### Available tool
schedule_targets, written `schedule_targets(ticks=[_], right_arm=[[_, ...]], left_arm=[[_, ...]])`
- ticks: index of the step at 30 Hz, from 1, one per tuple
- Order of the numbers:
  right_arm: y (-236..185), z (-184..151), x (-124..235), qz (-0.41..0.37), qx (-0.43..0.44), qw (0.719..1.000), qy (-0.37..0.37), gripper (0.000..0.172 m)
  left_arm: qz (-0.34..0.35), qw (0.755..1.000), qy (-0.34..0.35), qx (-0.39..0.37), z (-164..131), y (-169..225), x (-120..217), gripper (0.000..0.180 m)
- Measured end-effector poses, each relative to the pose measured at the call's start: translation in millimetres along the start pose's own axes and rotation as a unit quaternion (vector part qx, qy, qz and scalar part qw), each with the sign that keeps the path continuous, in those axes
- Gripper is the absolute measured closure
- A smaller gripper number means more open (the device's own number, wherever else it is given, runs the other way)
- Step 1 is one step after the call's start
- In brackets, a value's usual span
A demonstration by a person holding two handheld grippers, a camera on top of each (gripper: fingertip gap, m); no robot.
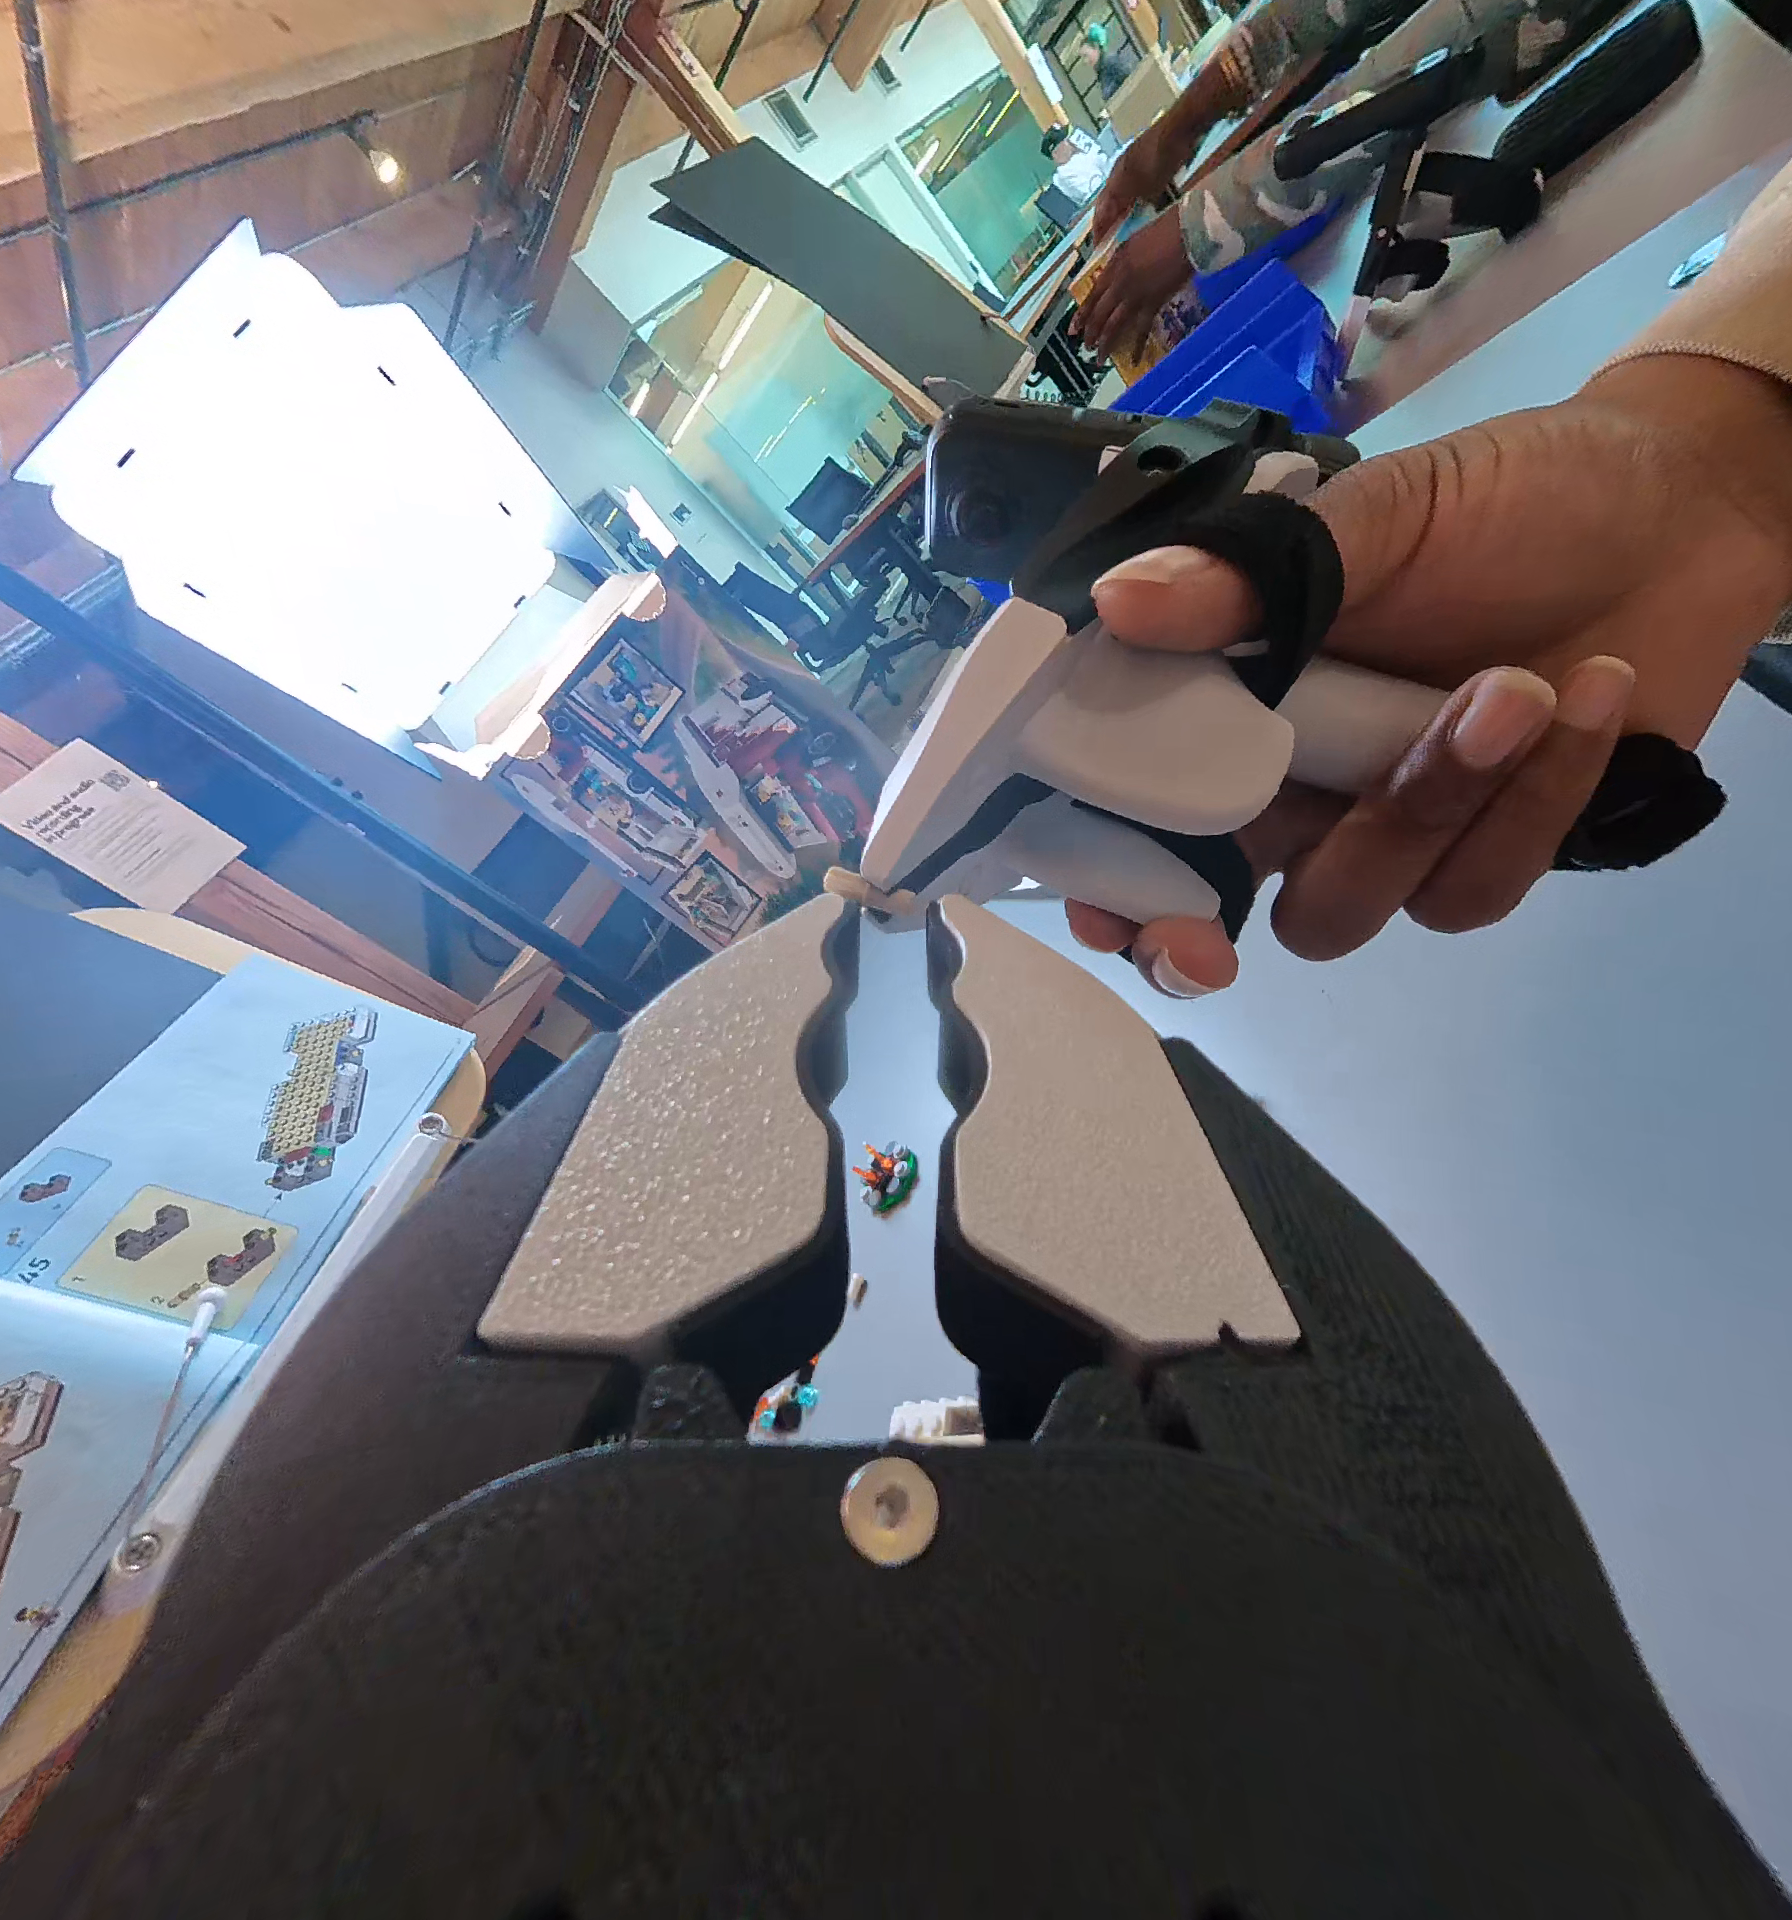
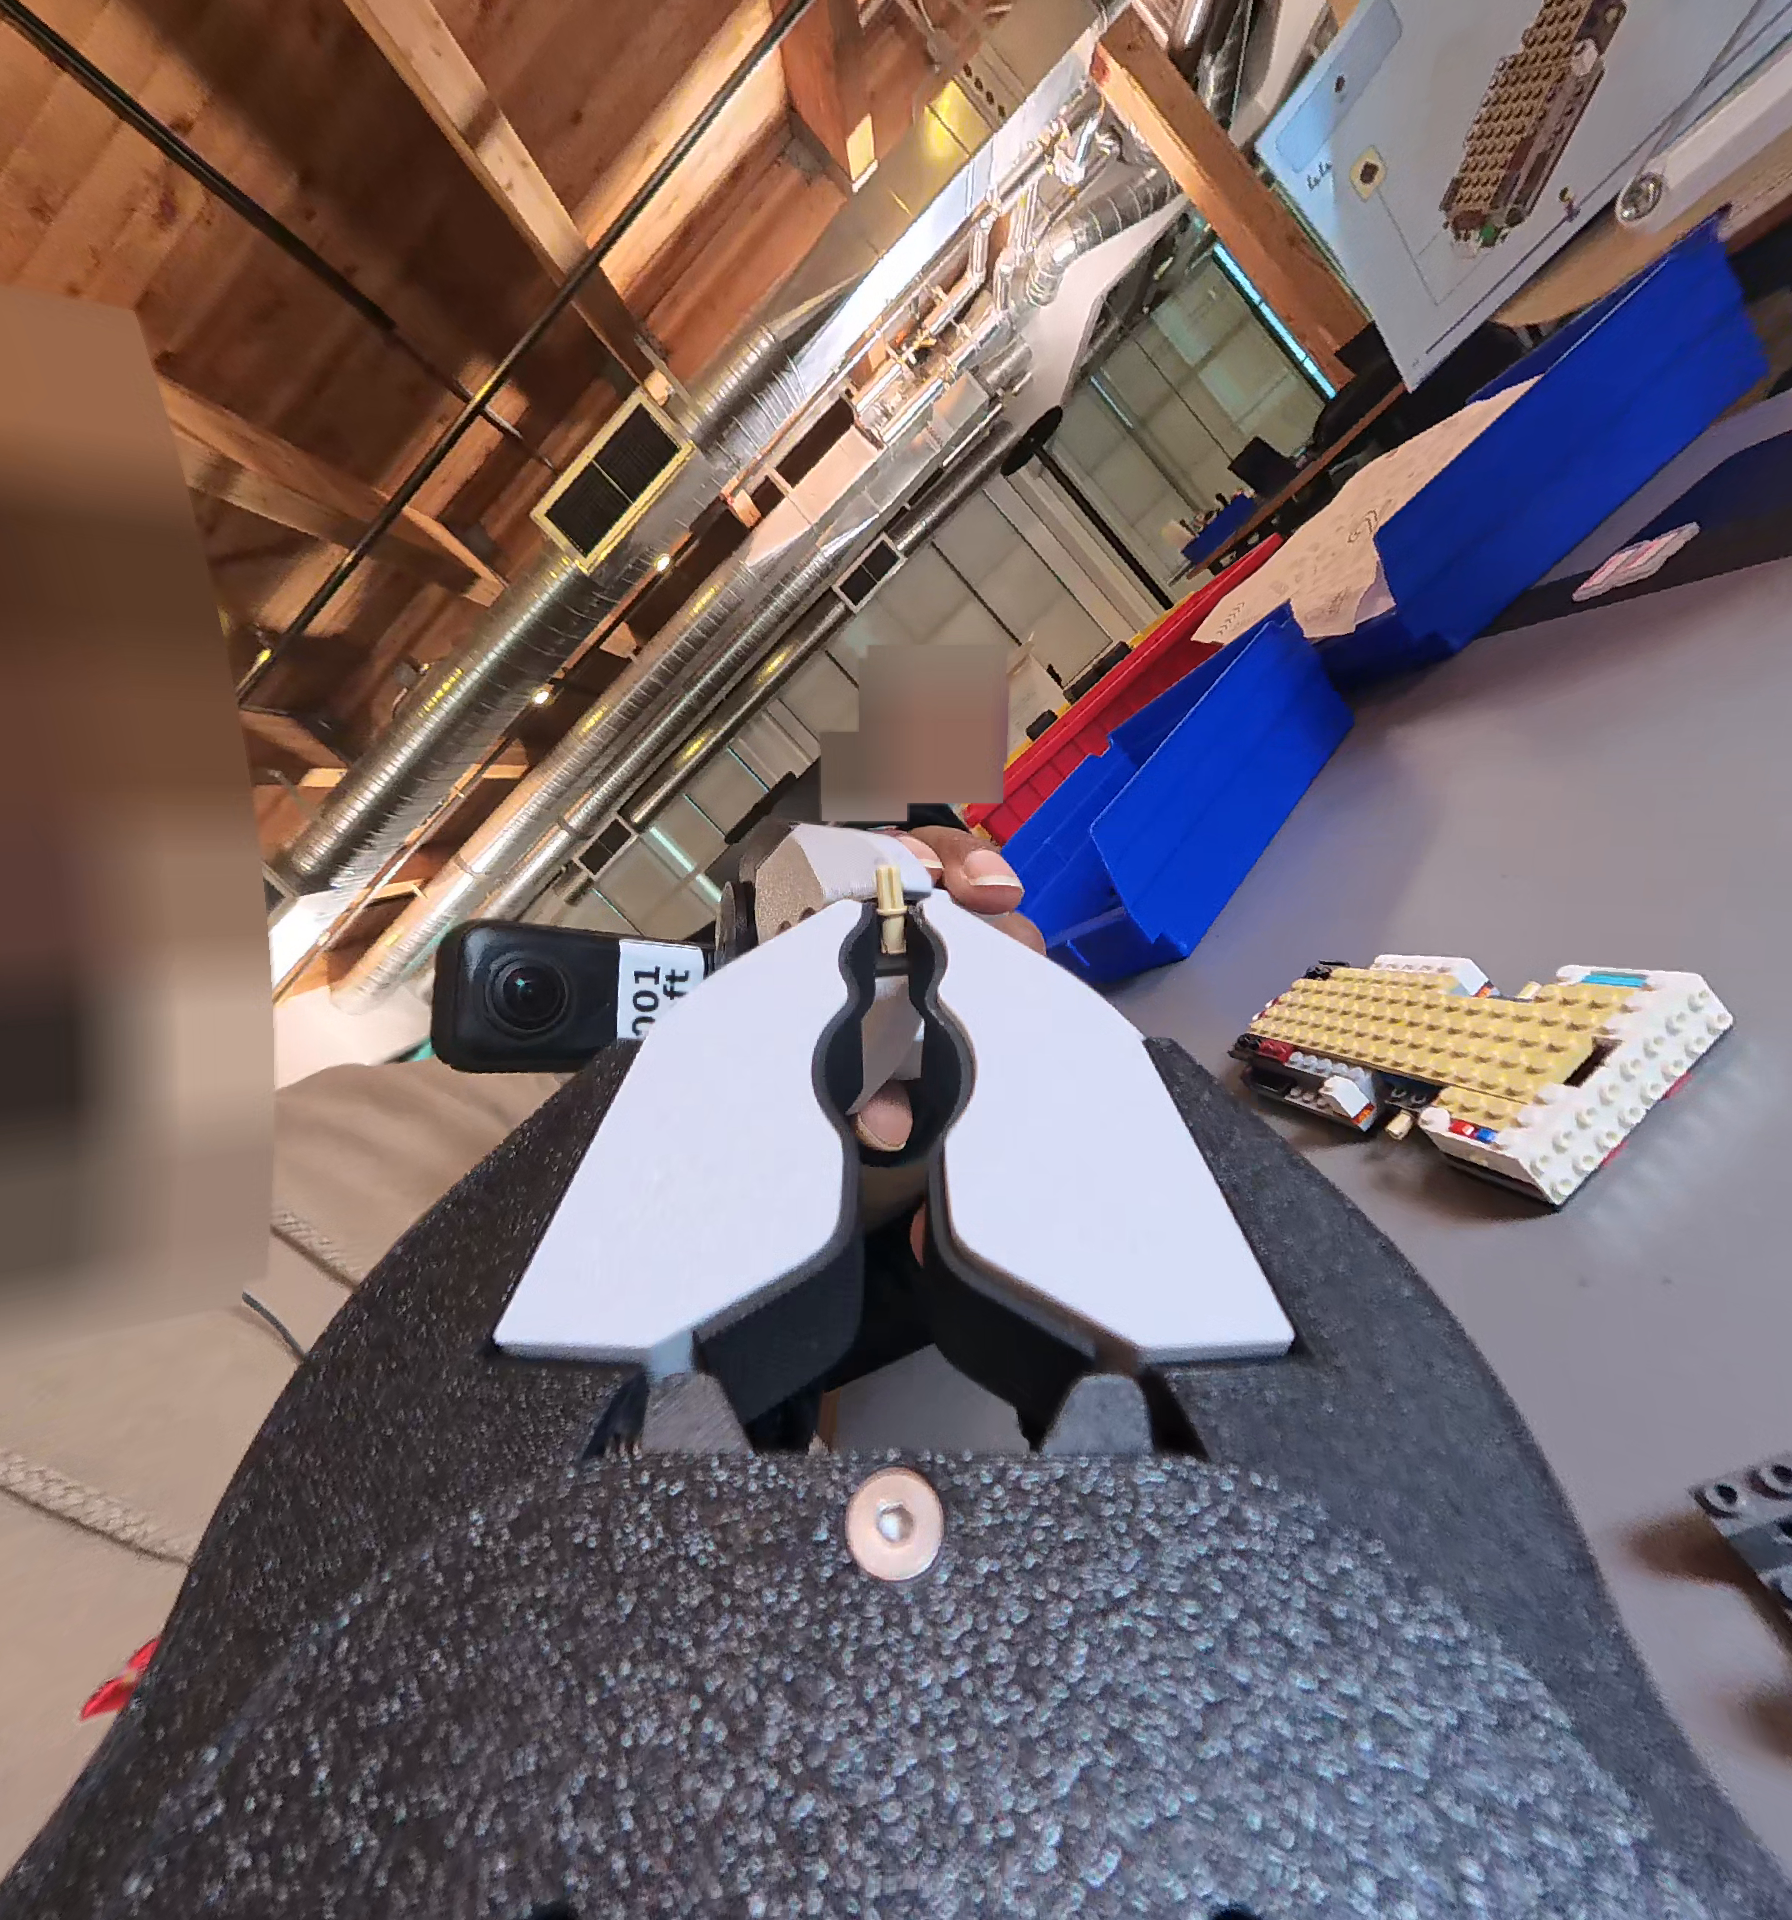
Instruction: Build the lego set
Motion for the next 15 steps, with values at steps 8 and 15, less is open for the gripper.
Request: schedule_targets(ticks=[8, 15], right_arm=[[10, -9, -9, 0.002, -0.013, 1.000, 0.006, 0.166], [12, -3, -9, 0.017, -0.018, 1.000, -0.005, 0.166]], left_arm=[[0.007, 1.000, -0.008, 0.011, -7, 2, 1, 0.166], [0.018, 1.000, -0.001, -0.006, -8, -1, 4, 0.173]])
Point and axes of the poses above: each gripper's, where its closed fingertips meet, x back along the fingers, z out of its top, y = z × x across the jaws, the point moved 10 cm from there along x, back along the fingers, and after that the axes turned 1 degree about -x, right-handed, at the moved point
